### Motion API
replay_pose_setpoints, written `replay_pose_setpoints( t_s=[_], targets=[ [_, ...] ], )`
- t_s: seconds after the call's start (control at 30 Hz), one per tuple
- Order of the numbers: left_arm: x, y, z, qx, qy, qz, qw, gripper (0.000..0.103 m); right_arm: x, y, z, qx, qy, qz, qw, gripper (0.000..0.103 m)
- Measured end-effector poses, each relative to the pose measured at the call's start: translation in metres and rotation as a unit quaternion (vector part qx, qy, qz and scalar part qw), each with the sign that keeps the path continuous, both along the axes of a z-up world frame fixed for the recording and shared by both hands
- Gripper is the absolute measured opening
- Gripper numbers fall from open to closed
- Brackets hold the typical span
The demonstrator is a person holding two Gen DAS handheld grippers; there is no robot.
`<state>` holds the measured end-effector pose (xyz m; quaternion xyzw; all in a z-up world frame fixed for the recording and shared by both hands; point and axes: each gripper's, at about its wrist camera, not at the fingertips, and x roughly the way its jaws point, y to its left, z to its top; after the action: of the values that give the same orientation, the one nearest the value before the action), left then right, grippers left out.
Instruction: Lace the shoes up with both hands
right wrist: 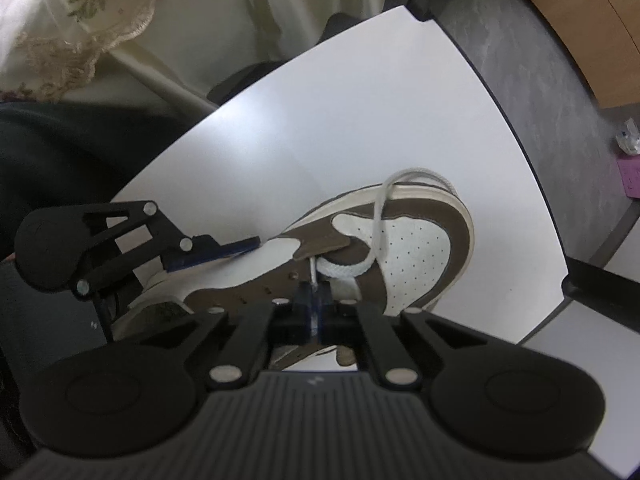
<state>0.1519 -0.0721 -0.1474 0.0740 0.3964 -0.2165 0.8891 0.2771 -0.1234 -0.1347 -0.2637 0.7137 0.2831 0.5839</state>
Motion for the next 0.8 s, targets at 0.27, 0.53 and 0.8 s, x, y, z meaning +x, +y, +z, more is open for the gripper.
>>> replay_pose_setpoints(
  t_s=[0.27, 0.53, 0.8],
  targets=[
    [0.001, -0.001, 0.000, 0.008, -0.006, -0.007, 0.9999, 0.031, 0.018, 0.026, -0.003, -0.050, 0.014, 0.022, 0.998, 0.003],
    [0.003, 0.001, 0.000, 0.000, 0.001, -0.003, 1.0000, 0.031, 0.016, 0.044, -0.006, -0.060, 0.026, 0.046, 0.997, 0.003],
    [0.004, 0.002, 0.001, -0.003, 0.003, 0.001, 1.0000, 0.031, 0.010, 0.037, -0.005, -0.082, 0.022, 0.040, 0.996, 0.003]
  ],
)
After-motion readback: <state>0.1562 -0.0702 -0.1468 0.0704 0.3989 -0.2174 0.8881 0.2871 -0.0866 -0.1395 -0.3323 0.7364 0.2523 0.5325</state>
